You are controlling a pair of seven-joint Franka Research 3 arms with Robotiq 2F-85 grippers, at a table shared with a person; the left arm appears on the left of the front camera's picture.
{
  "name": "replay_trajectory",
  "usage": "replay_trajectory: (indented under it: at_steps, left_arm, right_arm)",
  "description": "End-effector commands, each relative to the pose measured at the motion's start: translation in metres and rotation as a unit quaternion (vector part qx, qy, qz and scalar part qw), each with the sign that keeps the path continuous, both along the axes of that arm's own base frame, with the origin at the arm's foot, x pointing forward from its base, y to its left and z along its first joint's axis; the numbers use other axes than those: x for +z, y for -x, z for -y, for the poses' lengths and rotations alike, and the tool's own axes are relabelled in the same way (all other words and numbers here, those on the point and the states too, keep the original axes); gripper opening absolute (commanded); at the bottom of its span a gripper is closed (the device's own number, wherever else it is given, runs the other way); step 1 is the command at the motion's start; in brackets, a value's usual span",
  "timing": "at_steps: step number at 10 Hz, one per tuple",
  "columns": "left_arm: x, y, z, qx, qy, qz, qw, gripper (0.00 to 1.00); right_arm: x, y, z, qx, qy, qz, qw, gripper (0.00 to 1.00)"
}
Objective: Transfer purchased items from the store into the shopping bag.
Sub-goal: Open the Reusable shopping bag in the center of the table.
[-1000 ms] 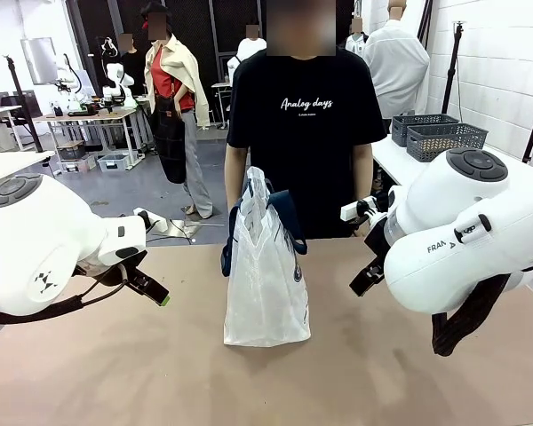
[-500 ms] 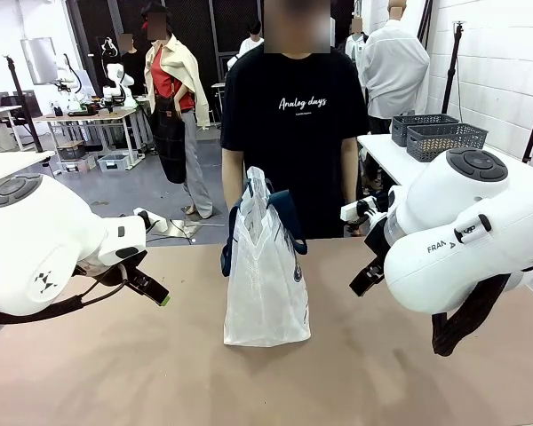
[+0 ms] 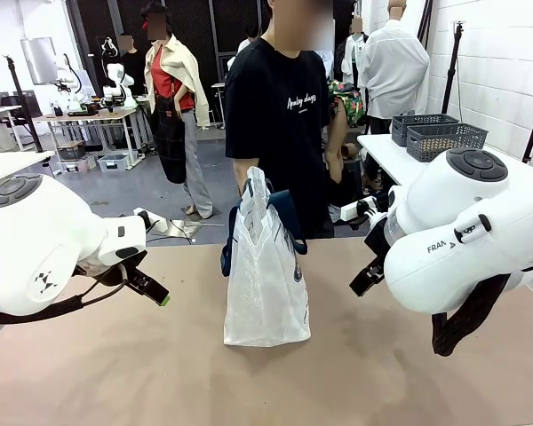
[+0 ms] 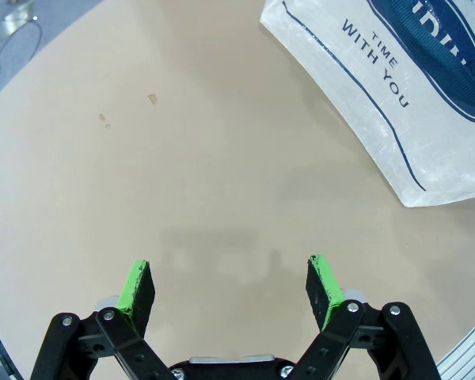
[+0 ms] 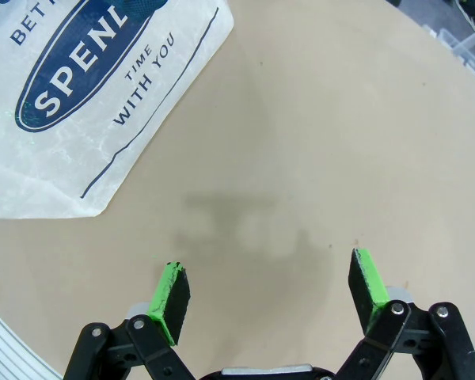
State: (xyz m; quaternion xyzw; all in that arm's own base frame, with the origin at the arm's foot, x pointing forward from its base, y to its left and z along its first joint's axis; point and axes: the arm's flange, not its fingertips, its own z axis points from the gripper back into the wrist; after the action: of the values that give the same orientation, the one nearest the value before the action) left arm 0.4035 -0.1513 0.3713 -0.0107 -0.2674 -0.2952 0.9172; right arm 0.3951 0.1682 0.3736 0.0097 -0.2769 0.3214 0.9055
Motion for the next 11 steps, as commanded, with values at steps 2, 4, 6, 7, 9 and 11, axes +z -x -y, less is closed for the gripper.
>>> replay_trajectory:
  at_steps: [2,4,6,7,9,11]
  left_arm:
    - [0.000,0.000,-0.001,0.001,0.000,0.000,1.000,1.00]
    - [0.000,0.000,-0.001,0.001,0.000,0.000,1.000,1.00]
    - [0.000,0.000,-0.001,0.001,0.000,0.000,1.000,1.00]
    - [0.000,0.000,-0.001,0.001,0.000,0.000,1.000,1.00]
    - [0.012,0.001,0.004,-0.001,0.024,-0.014,1.000,1.00]
    - [0.041,0.003,0.009,0.011,0.042,-0.035,0.998,1.00]
  right_arm:
    - [0.000,0.000,0.000,0.000,0.000,0.000,1.000,1.00]
    - [0.000,0.000,0.000,0.000,0.000,0.000,1.000,1.00]
    - [0.000,0.000,0.000,0.000,0.000,0.000,1.000,1.00]
    - [0.000,0.000,0.000,0.000,0.000,0.000,1.000,1.00]
    - [0.009,-0.001,-0.006,-0.010,-0.008,-0.010,1.000,1.00]
    - [0.031,-0.009,-0.013,-0.019,-0.012,-0.044,0.999,1.00]
